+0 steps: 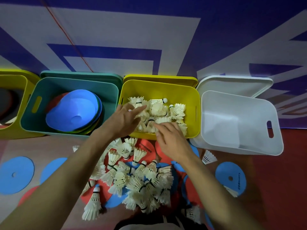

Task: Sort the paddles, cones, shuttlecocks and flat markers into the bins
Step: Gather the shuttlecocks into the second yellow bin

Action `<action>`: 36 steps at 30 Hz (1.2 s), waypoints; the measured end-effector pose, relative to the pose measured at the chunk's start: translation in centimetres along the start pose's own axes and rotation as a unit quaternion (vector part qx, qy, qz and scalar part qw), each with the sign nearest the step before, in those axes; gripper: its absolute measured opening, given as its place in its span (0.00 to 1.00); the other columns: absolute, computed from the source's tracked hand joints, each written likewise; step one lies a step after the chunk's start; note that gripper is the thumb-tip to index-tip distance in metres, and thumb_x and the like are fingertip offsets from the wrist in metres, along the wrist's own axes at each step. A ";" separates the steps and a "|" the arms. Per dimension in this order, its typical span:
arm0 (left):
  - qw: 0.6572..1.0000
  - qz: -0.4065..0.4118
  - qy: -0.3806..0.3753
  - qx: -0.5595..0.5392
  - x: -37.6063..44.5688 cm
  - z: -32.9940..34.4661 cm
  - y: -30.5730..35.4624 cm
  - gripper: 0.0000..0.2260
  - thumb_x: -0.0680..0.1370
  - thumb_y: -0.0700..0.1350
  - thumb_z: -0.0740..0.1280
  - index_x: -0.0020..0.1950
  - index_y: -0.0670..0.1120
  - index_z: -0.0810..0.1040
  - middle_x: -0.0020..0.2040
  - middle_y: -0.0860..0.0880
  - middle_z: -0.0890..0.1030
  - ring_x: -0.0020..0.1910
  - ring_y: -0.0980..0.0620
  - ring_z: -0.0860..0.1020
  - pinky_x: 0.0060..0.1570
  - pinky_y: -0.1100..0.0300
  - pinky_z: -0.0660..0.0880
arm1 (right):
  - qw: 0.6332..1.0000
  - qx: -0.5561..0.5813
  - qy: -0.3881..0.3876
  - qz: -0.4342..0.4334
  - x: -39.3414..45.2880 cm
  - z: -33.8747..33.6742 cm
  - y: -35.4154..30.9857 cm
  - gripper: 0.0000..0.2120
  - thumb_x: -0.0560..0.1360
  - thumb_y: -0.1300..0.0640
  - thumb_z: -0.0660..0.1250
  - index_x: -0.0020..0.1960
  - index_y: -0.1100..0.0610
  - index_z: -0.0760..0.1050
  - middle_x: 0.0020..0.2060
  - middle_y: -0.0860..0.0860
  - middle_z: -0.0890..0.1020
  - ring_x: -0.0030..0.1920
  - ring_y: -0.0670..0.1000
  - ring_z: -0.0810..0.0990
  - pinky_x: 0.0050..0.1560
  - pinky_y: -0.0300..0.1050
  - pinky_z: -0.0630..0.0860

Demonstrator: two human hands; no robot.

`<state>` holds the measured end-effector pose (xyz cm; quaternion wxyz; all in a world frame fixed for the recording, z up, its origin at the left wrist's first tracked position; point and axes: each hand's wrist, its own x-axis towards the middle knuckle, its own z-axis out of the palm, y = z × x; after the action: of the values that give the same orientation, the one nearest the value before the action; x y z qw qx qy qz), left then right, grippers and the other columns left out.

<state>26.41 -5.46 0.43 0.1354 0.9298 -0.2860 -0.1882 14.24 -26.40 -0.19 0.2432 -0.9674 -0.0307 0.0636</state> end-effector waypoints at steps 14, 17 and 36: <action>0.989 0.048 -0.006 -0.143 -12.6 13.0 4.7 0.16 0.79 0.48 0.63 0.67 0.54 0.73 0.61 0.48 0.75 0.59 0.47 0.71 0.64 0.44 0.70 | 0.982 0.089 -0.110 0.122 -14.3 6.0 2.6 0.08 0.77 0.51 0.62 0.53 0.40 0.73 0.54 0.42 0.65 0.59 0.46 0.65 0.60 0.43 0.68; 0.994 0.039 -0.050 -0.094 -10.9 13.7 5.7 0.19 0.78 0.49 0.58 0.69 0.54 0.72 0.64 0.43 0.75 0.61 0.42 0.69 0.64 0.43 0.68 | 0.985 0.036 -0.150 0.080 -14.7 6.4 1.5 0.14 0.75 0.45 0.55 0.55 0.40 0.75 0.63 0.42 0.65 0.65 0.49 0.62 0.65 0.49 0.65; 0.964 0.002 -0.256 0.069 -7.3 16.8 6.9 0.22 0.79 0.62 0.56 0.72 0.59 0.66 0.74 0.42 0.66 0.70 0.33 0.65 0.65 0.40 0.67 | 0.957 -0.050 -0.237 0.156 -15.8 5.3 0.6 0.19 0.77 0.47 0.56 0.67 0.39 0.63 0.65 0.55 0.66 0.67 0.59 0.68 0.65 0.59 0.65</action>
<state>10.30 -9.16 -10.12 -0.0065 0.8572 -0.3251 -0.3993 -2.15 -25.88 -3.43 0.1668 -0.9282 0.0608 0.3269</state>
